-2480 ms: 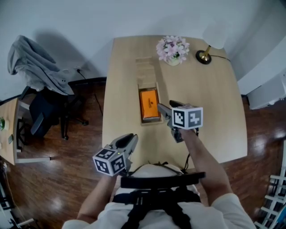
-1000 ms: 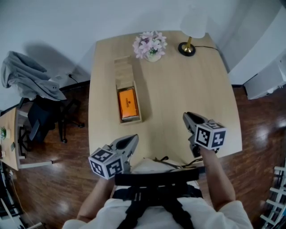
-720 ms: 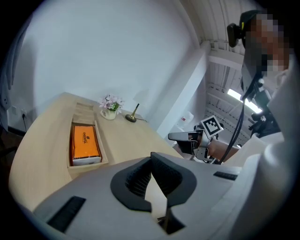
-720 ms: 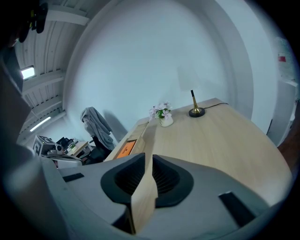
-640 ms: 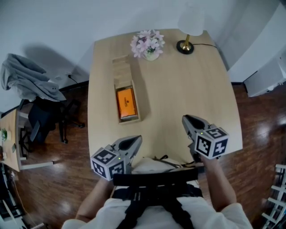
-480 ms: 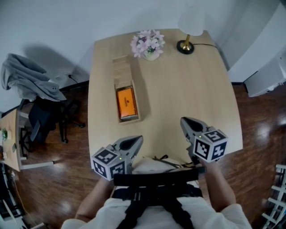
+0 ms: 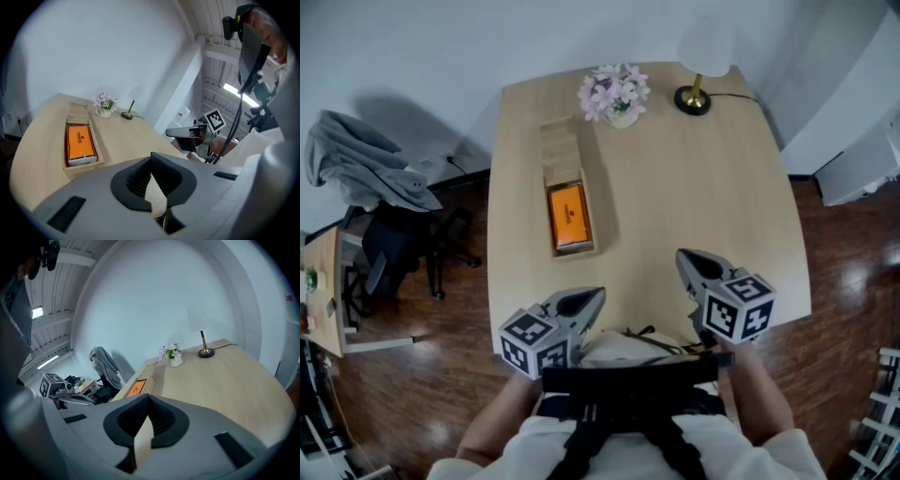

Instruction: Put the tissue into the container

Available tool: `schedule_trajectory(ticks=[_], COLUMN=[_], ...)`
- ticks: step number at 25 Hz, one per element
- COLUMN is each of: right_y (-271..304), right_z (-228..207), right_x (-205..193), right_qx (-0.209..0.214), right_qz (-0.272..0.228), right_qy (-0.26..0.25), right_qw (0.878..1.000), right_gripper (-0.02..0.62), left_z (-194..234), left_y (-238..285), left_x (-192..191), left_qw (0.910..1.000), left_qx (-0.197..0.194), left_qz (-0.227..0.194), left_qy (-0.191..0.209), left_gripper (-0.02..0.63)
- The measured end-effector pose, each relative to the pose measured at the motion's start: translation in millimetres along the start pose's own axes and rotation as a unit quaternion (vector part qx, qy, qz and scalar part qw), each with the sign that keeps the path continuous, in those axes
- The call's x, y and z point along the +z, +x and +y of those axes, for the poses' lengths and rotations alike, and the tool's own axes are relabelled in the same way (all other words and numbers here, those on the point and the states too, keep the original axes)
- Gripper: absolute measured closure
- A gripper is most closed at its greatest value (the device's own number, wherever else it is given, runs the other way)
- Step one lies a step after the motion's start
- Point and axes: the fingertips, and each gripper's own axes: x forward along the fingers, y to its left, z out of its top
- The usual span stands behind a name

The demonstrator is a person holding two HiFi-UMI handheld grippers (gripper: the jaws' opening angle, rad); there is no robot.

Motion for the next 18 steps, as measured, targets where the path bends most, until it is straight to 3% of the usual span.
schedule_trajectory(ticks=[18], right_y=[3.8], right_z=[9.0], right_x=[-1.6], right_qx=[-0.005], right_qz=[0.017], right_qy=[-0.041], right_qw=[0.999], right_gripper=[0.595], left_z=[0.6], left_y=[-0.3], left_x=[-2.3], left_qw=[1.0], left_qx=[-0.001], left_qz=[0.005], left_qy=[0.001], left_gripper=[0.606])
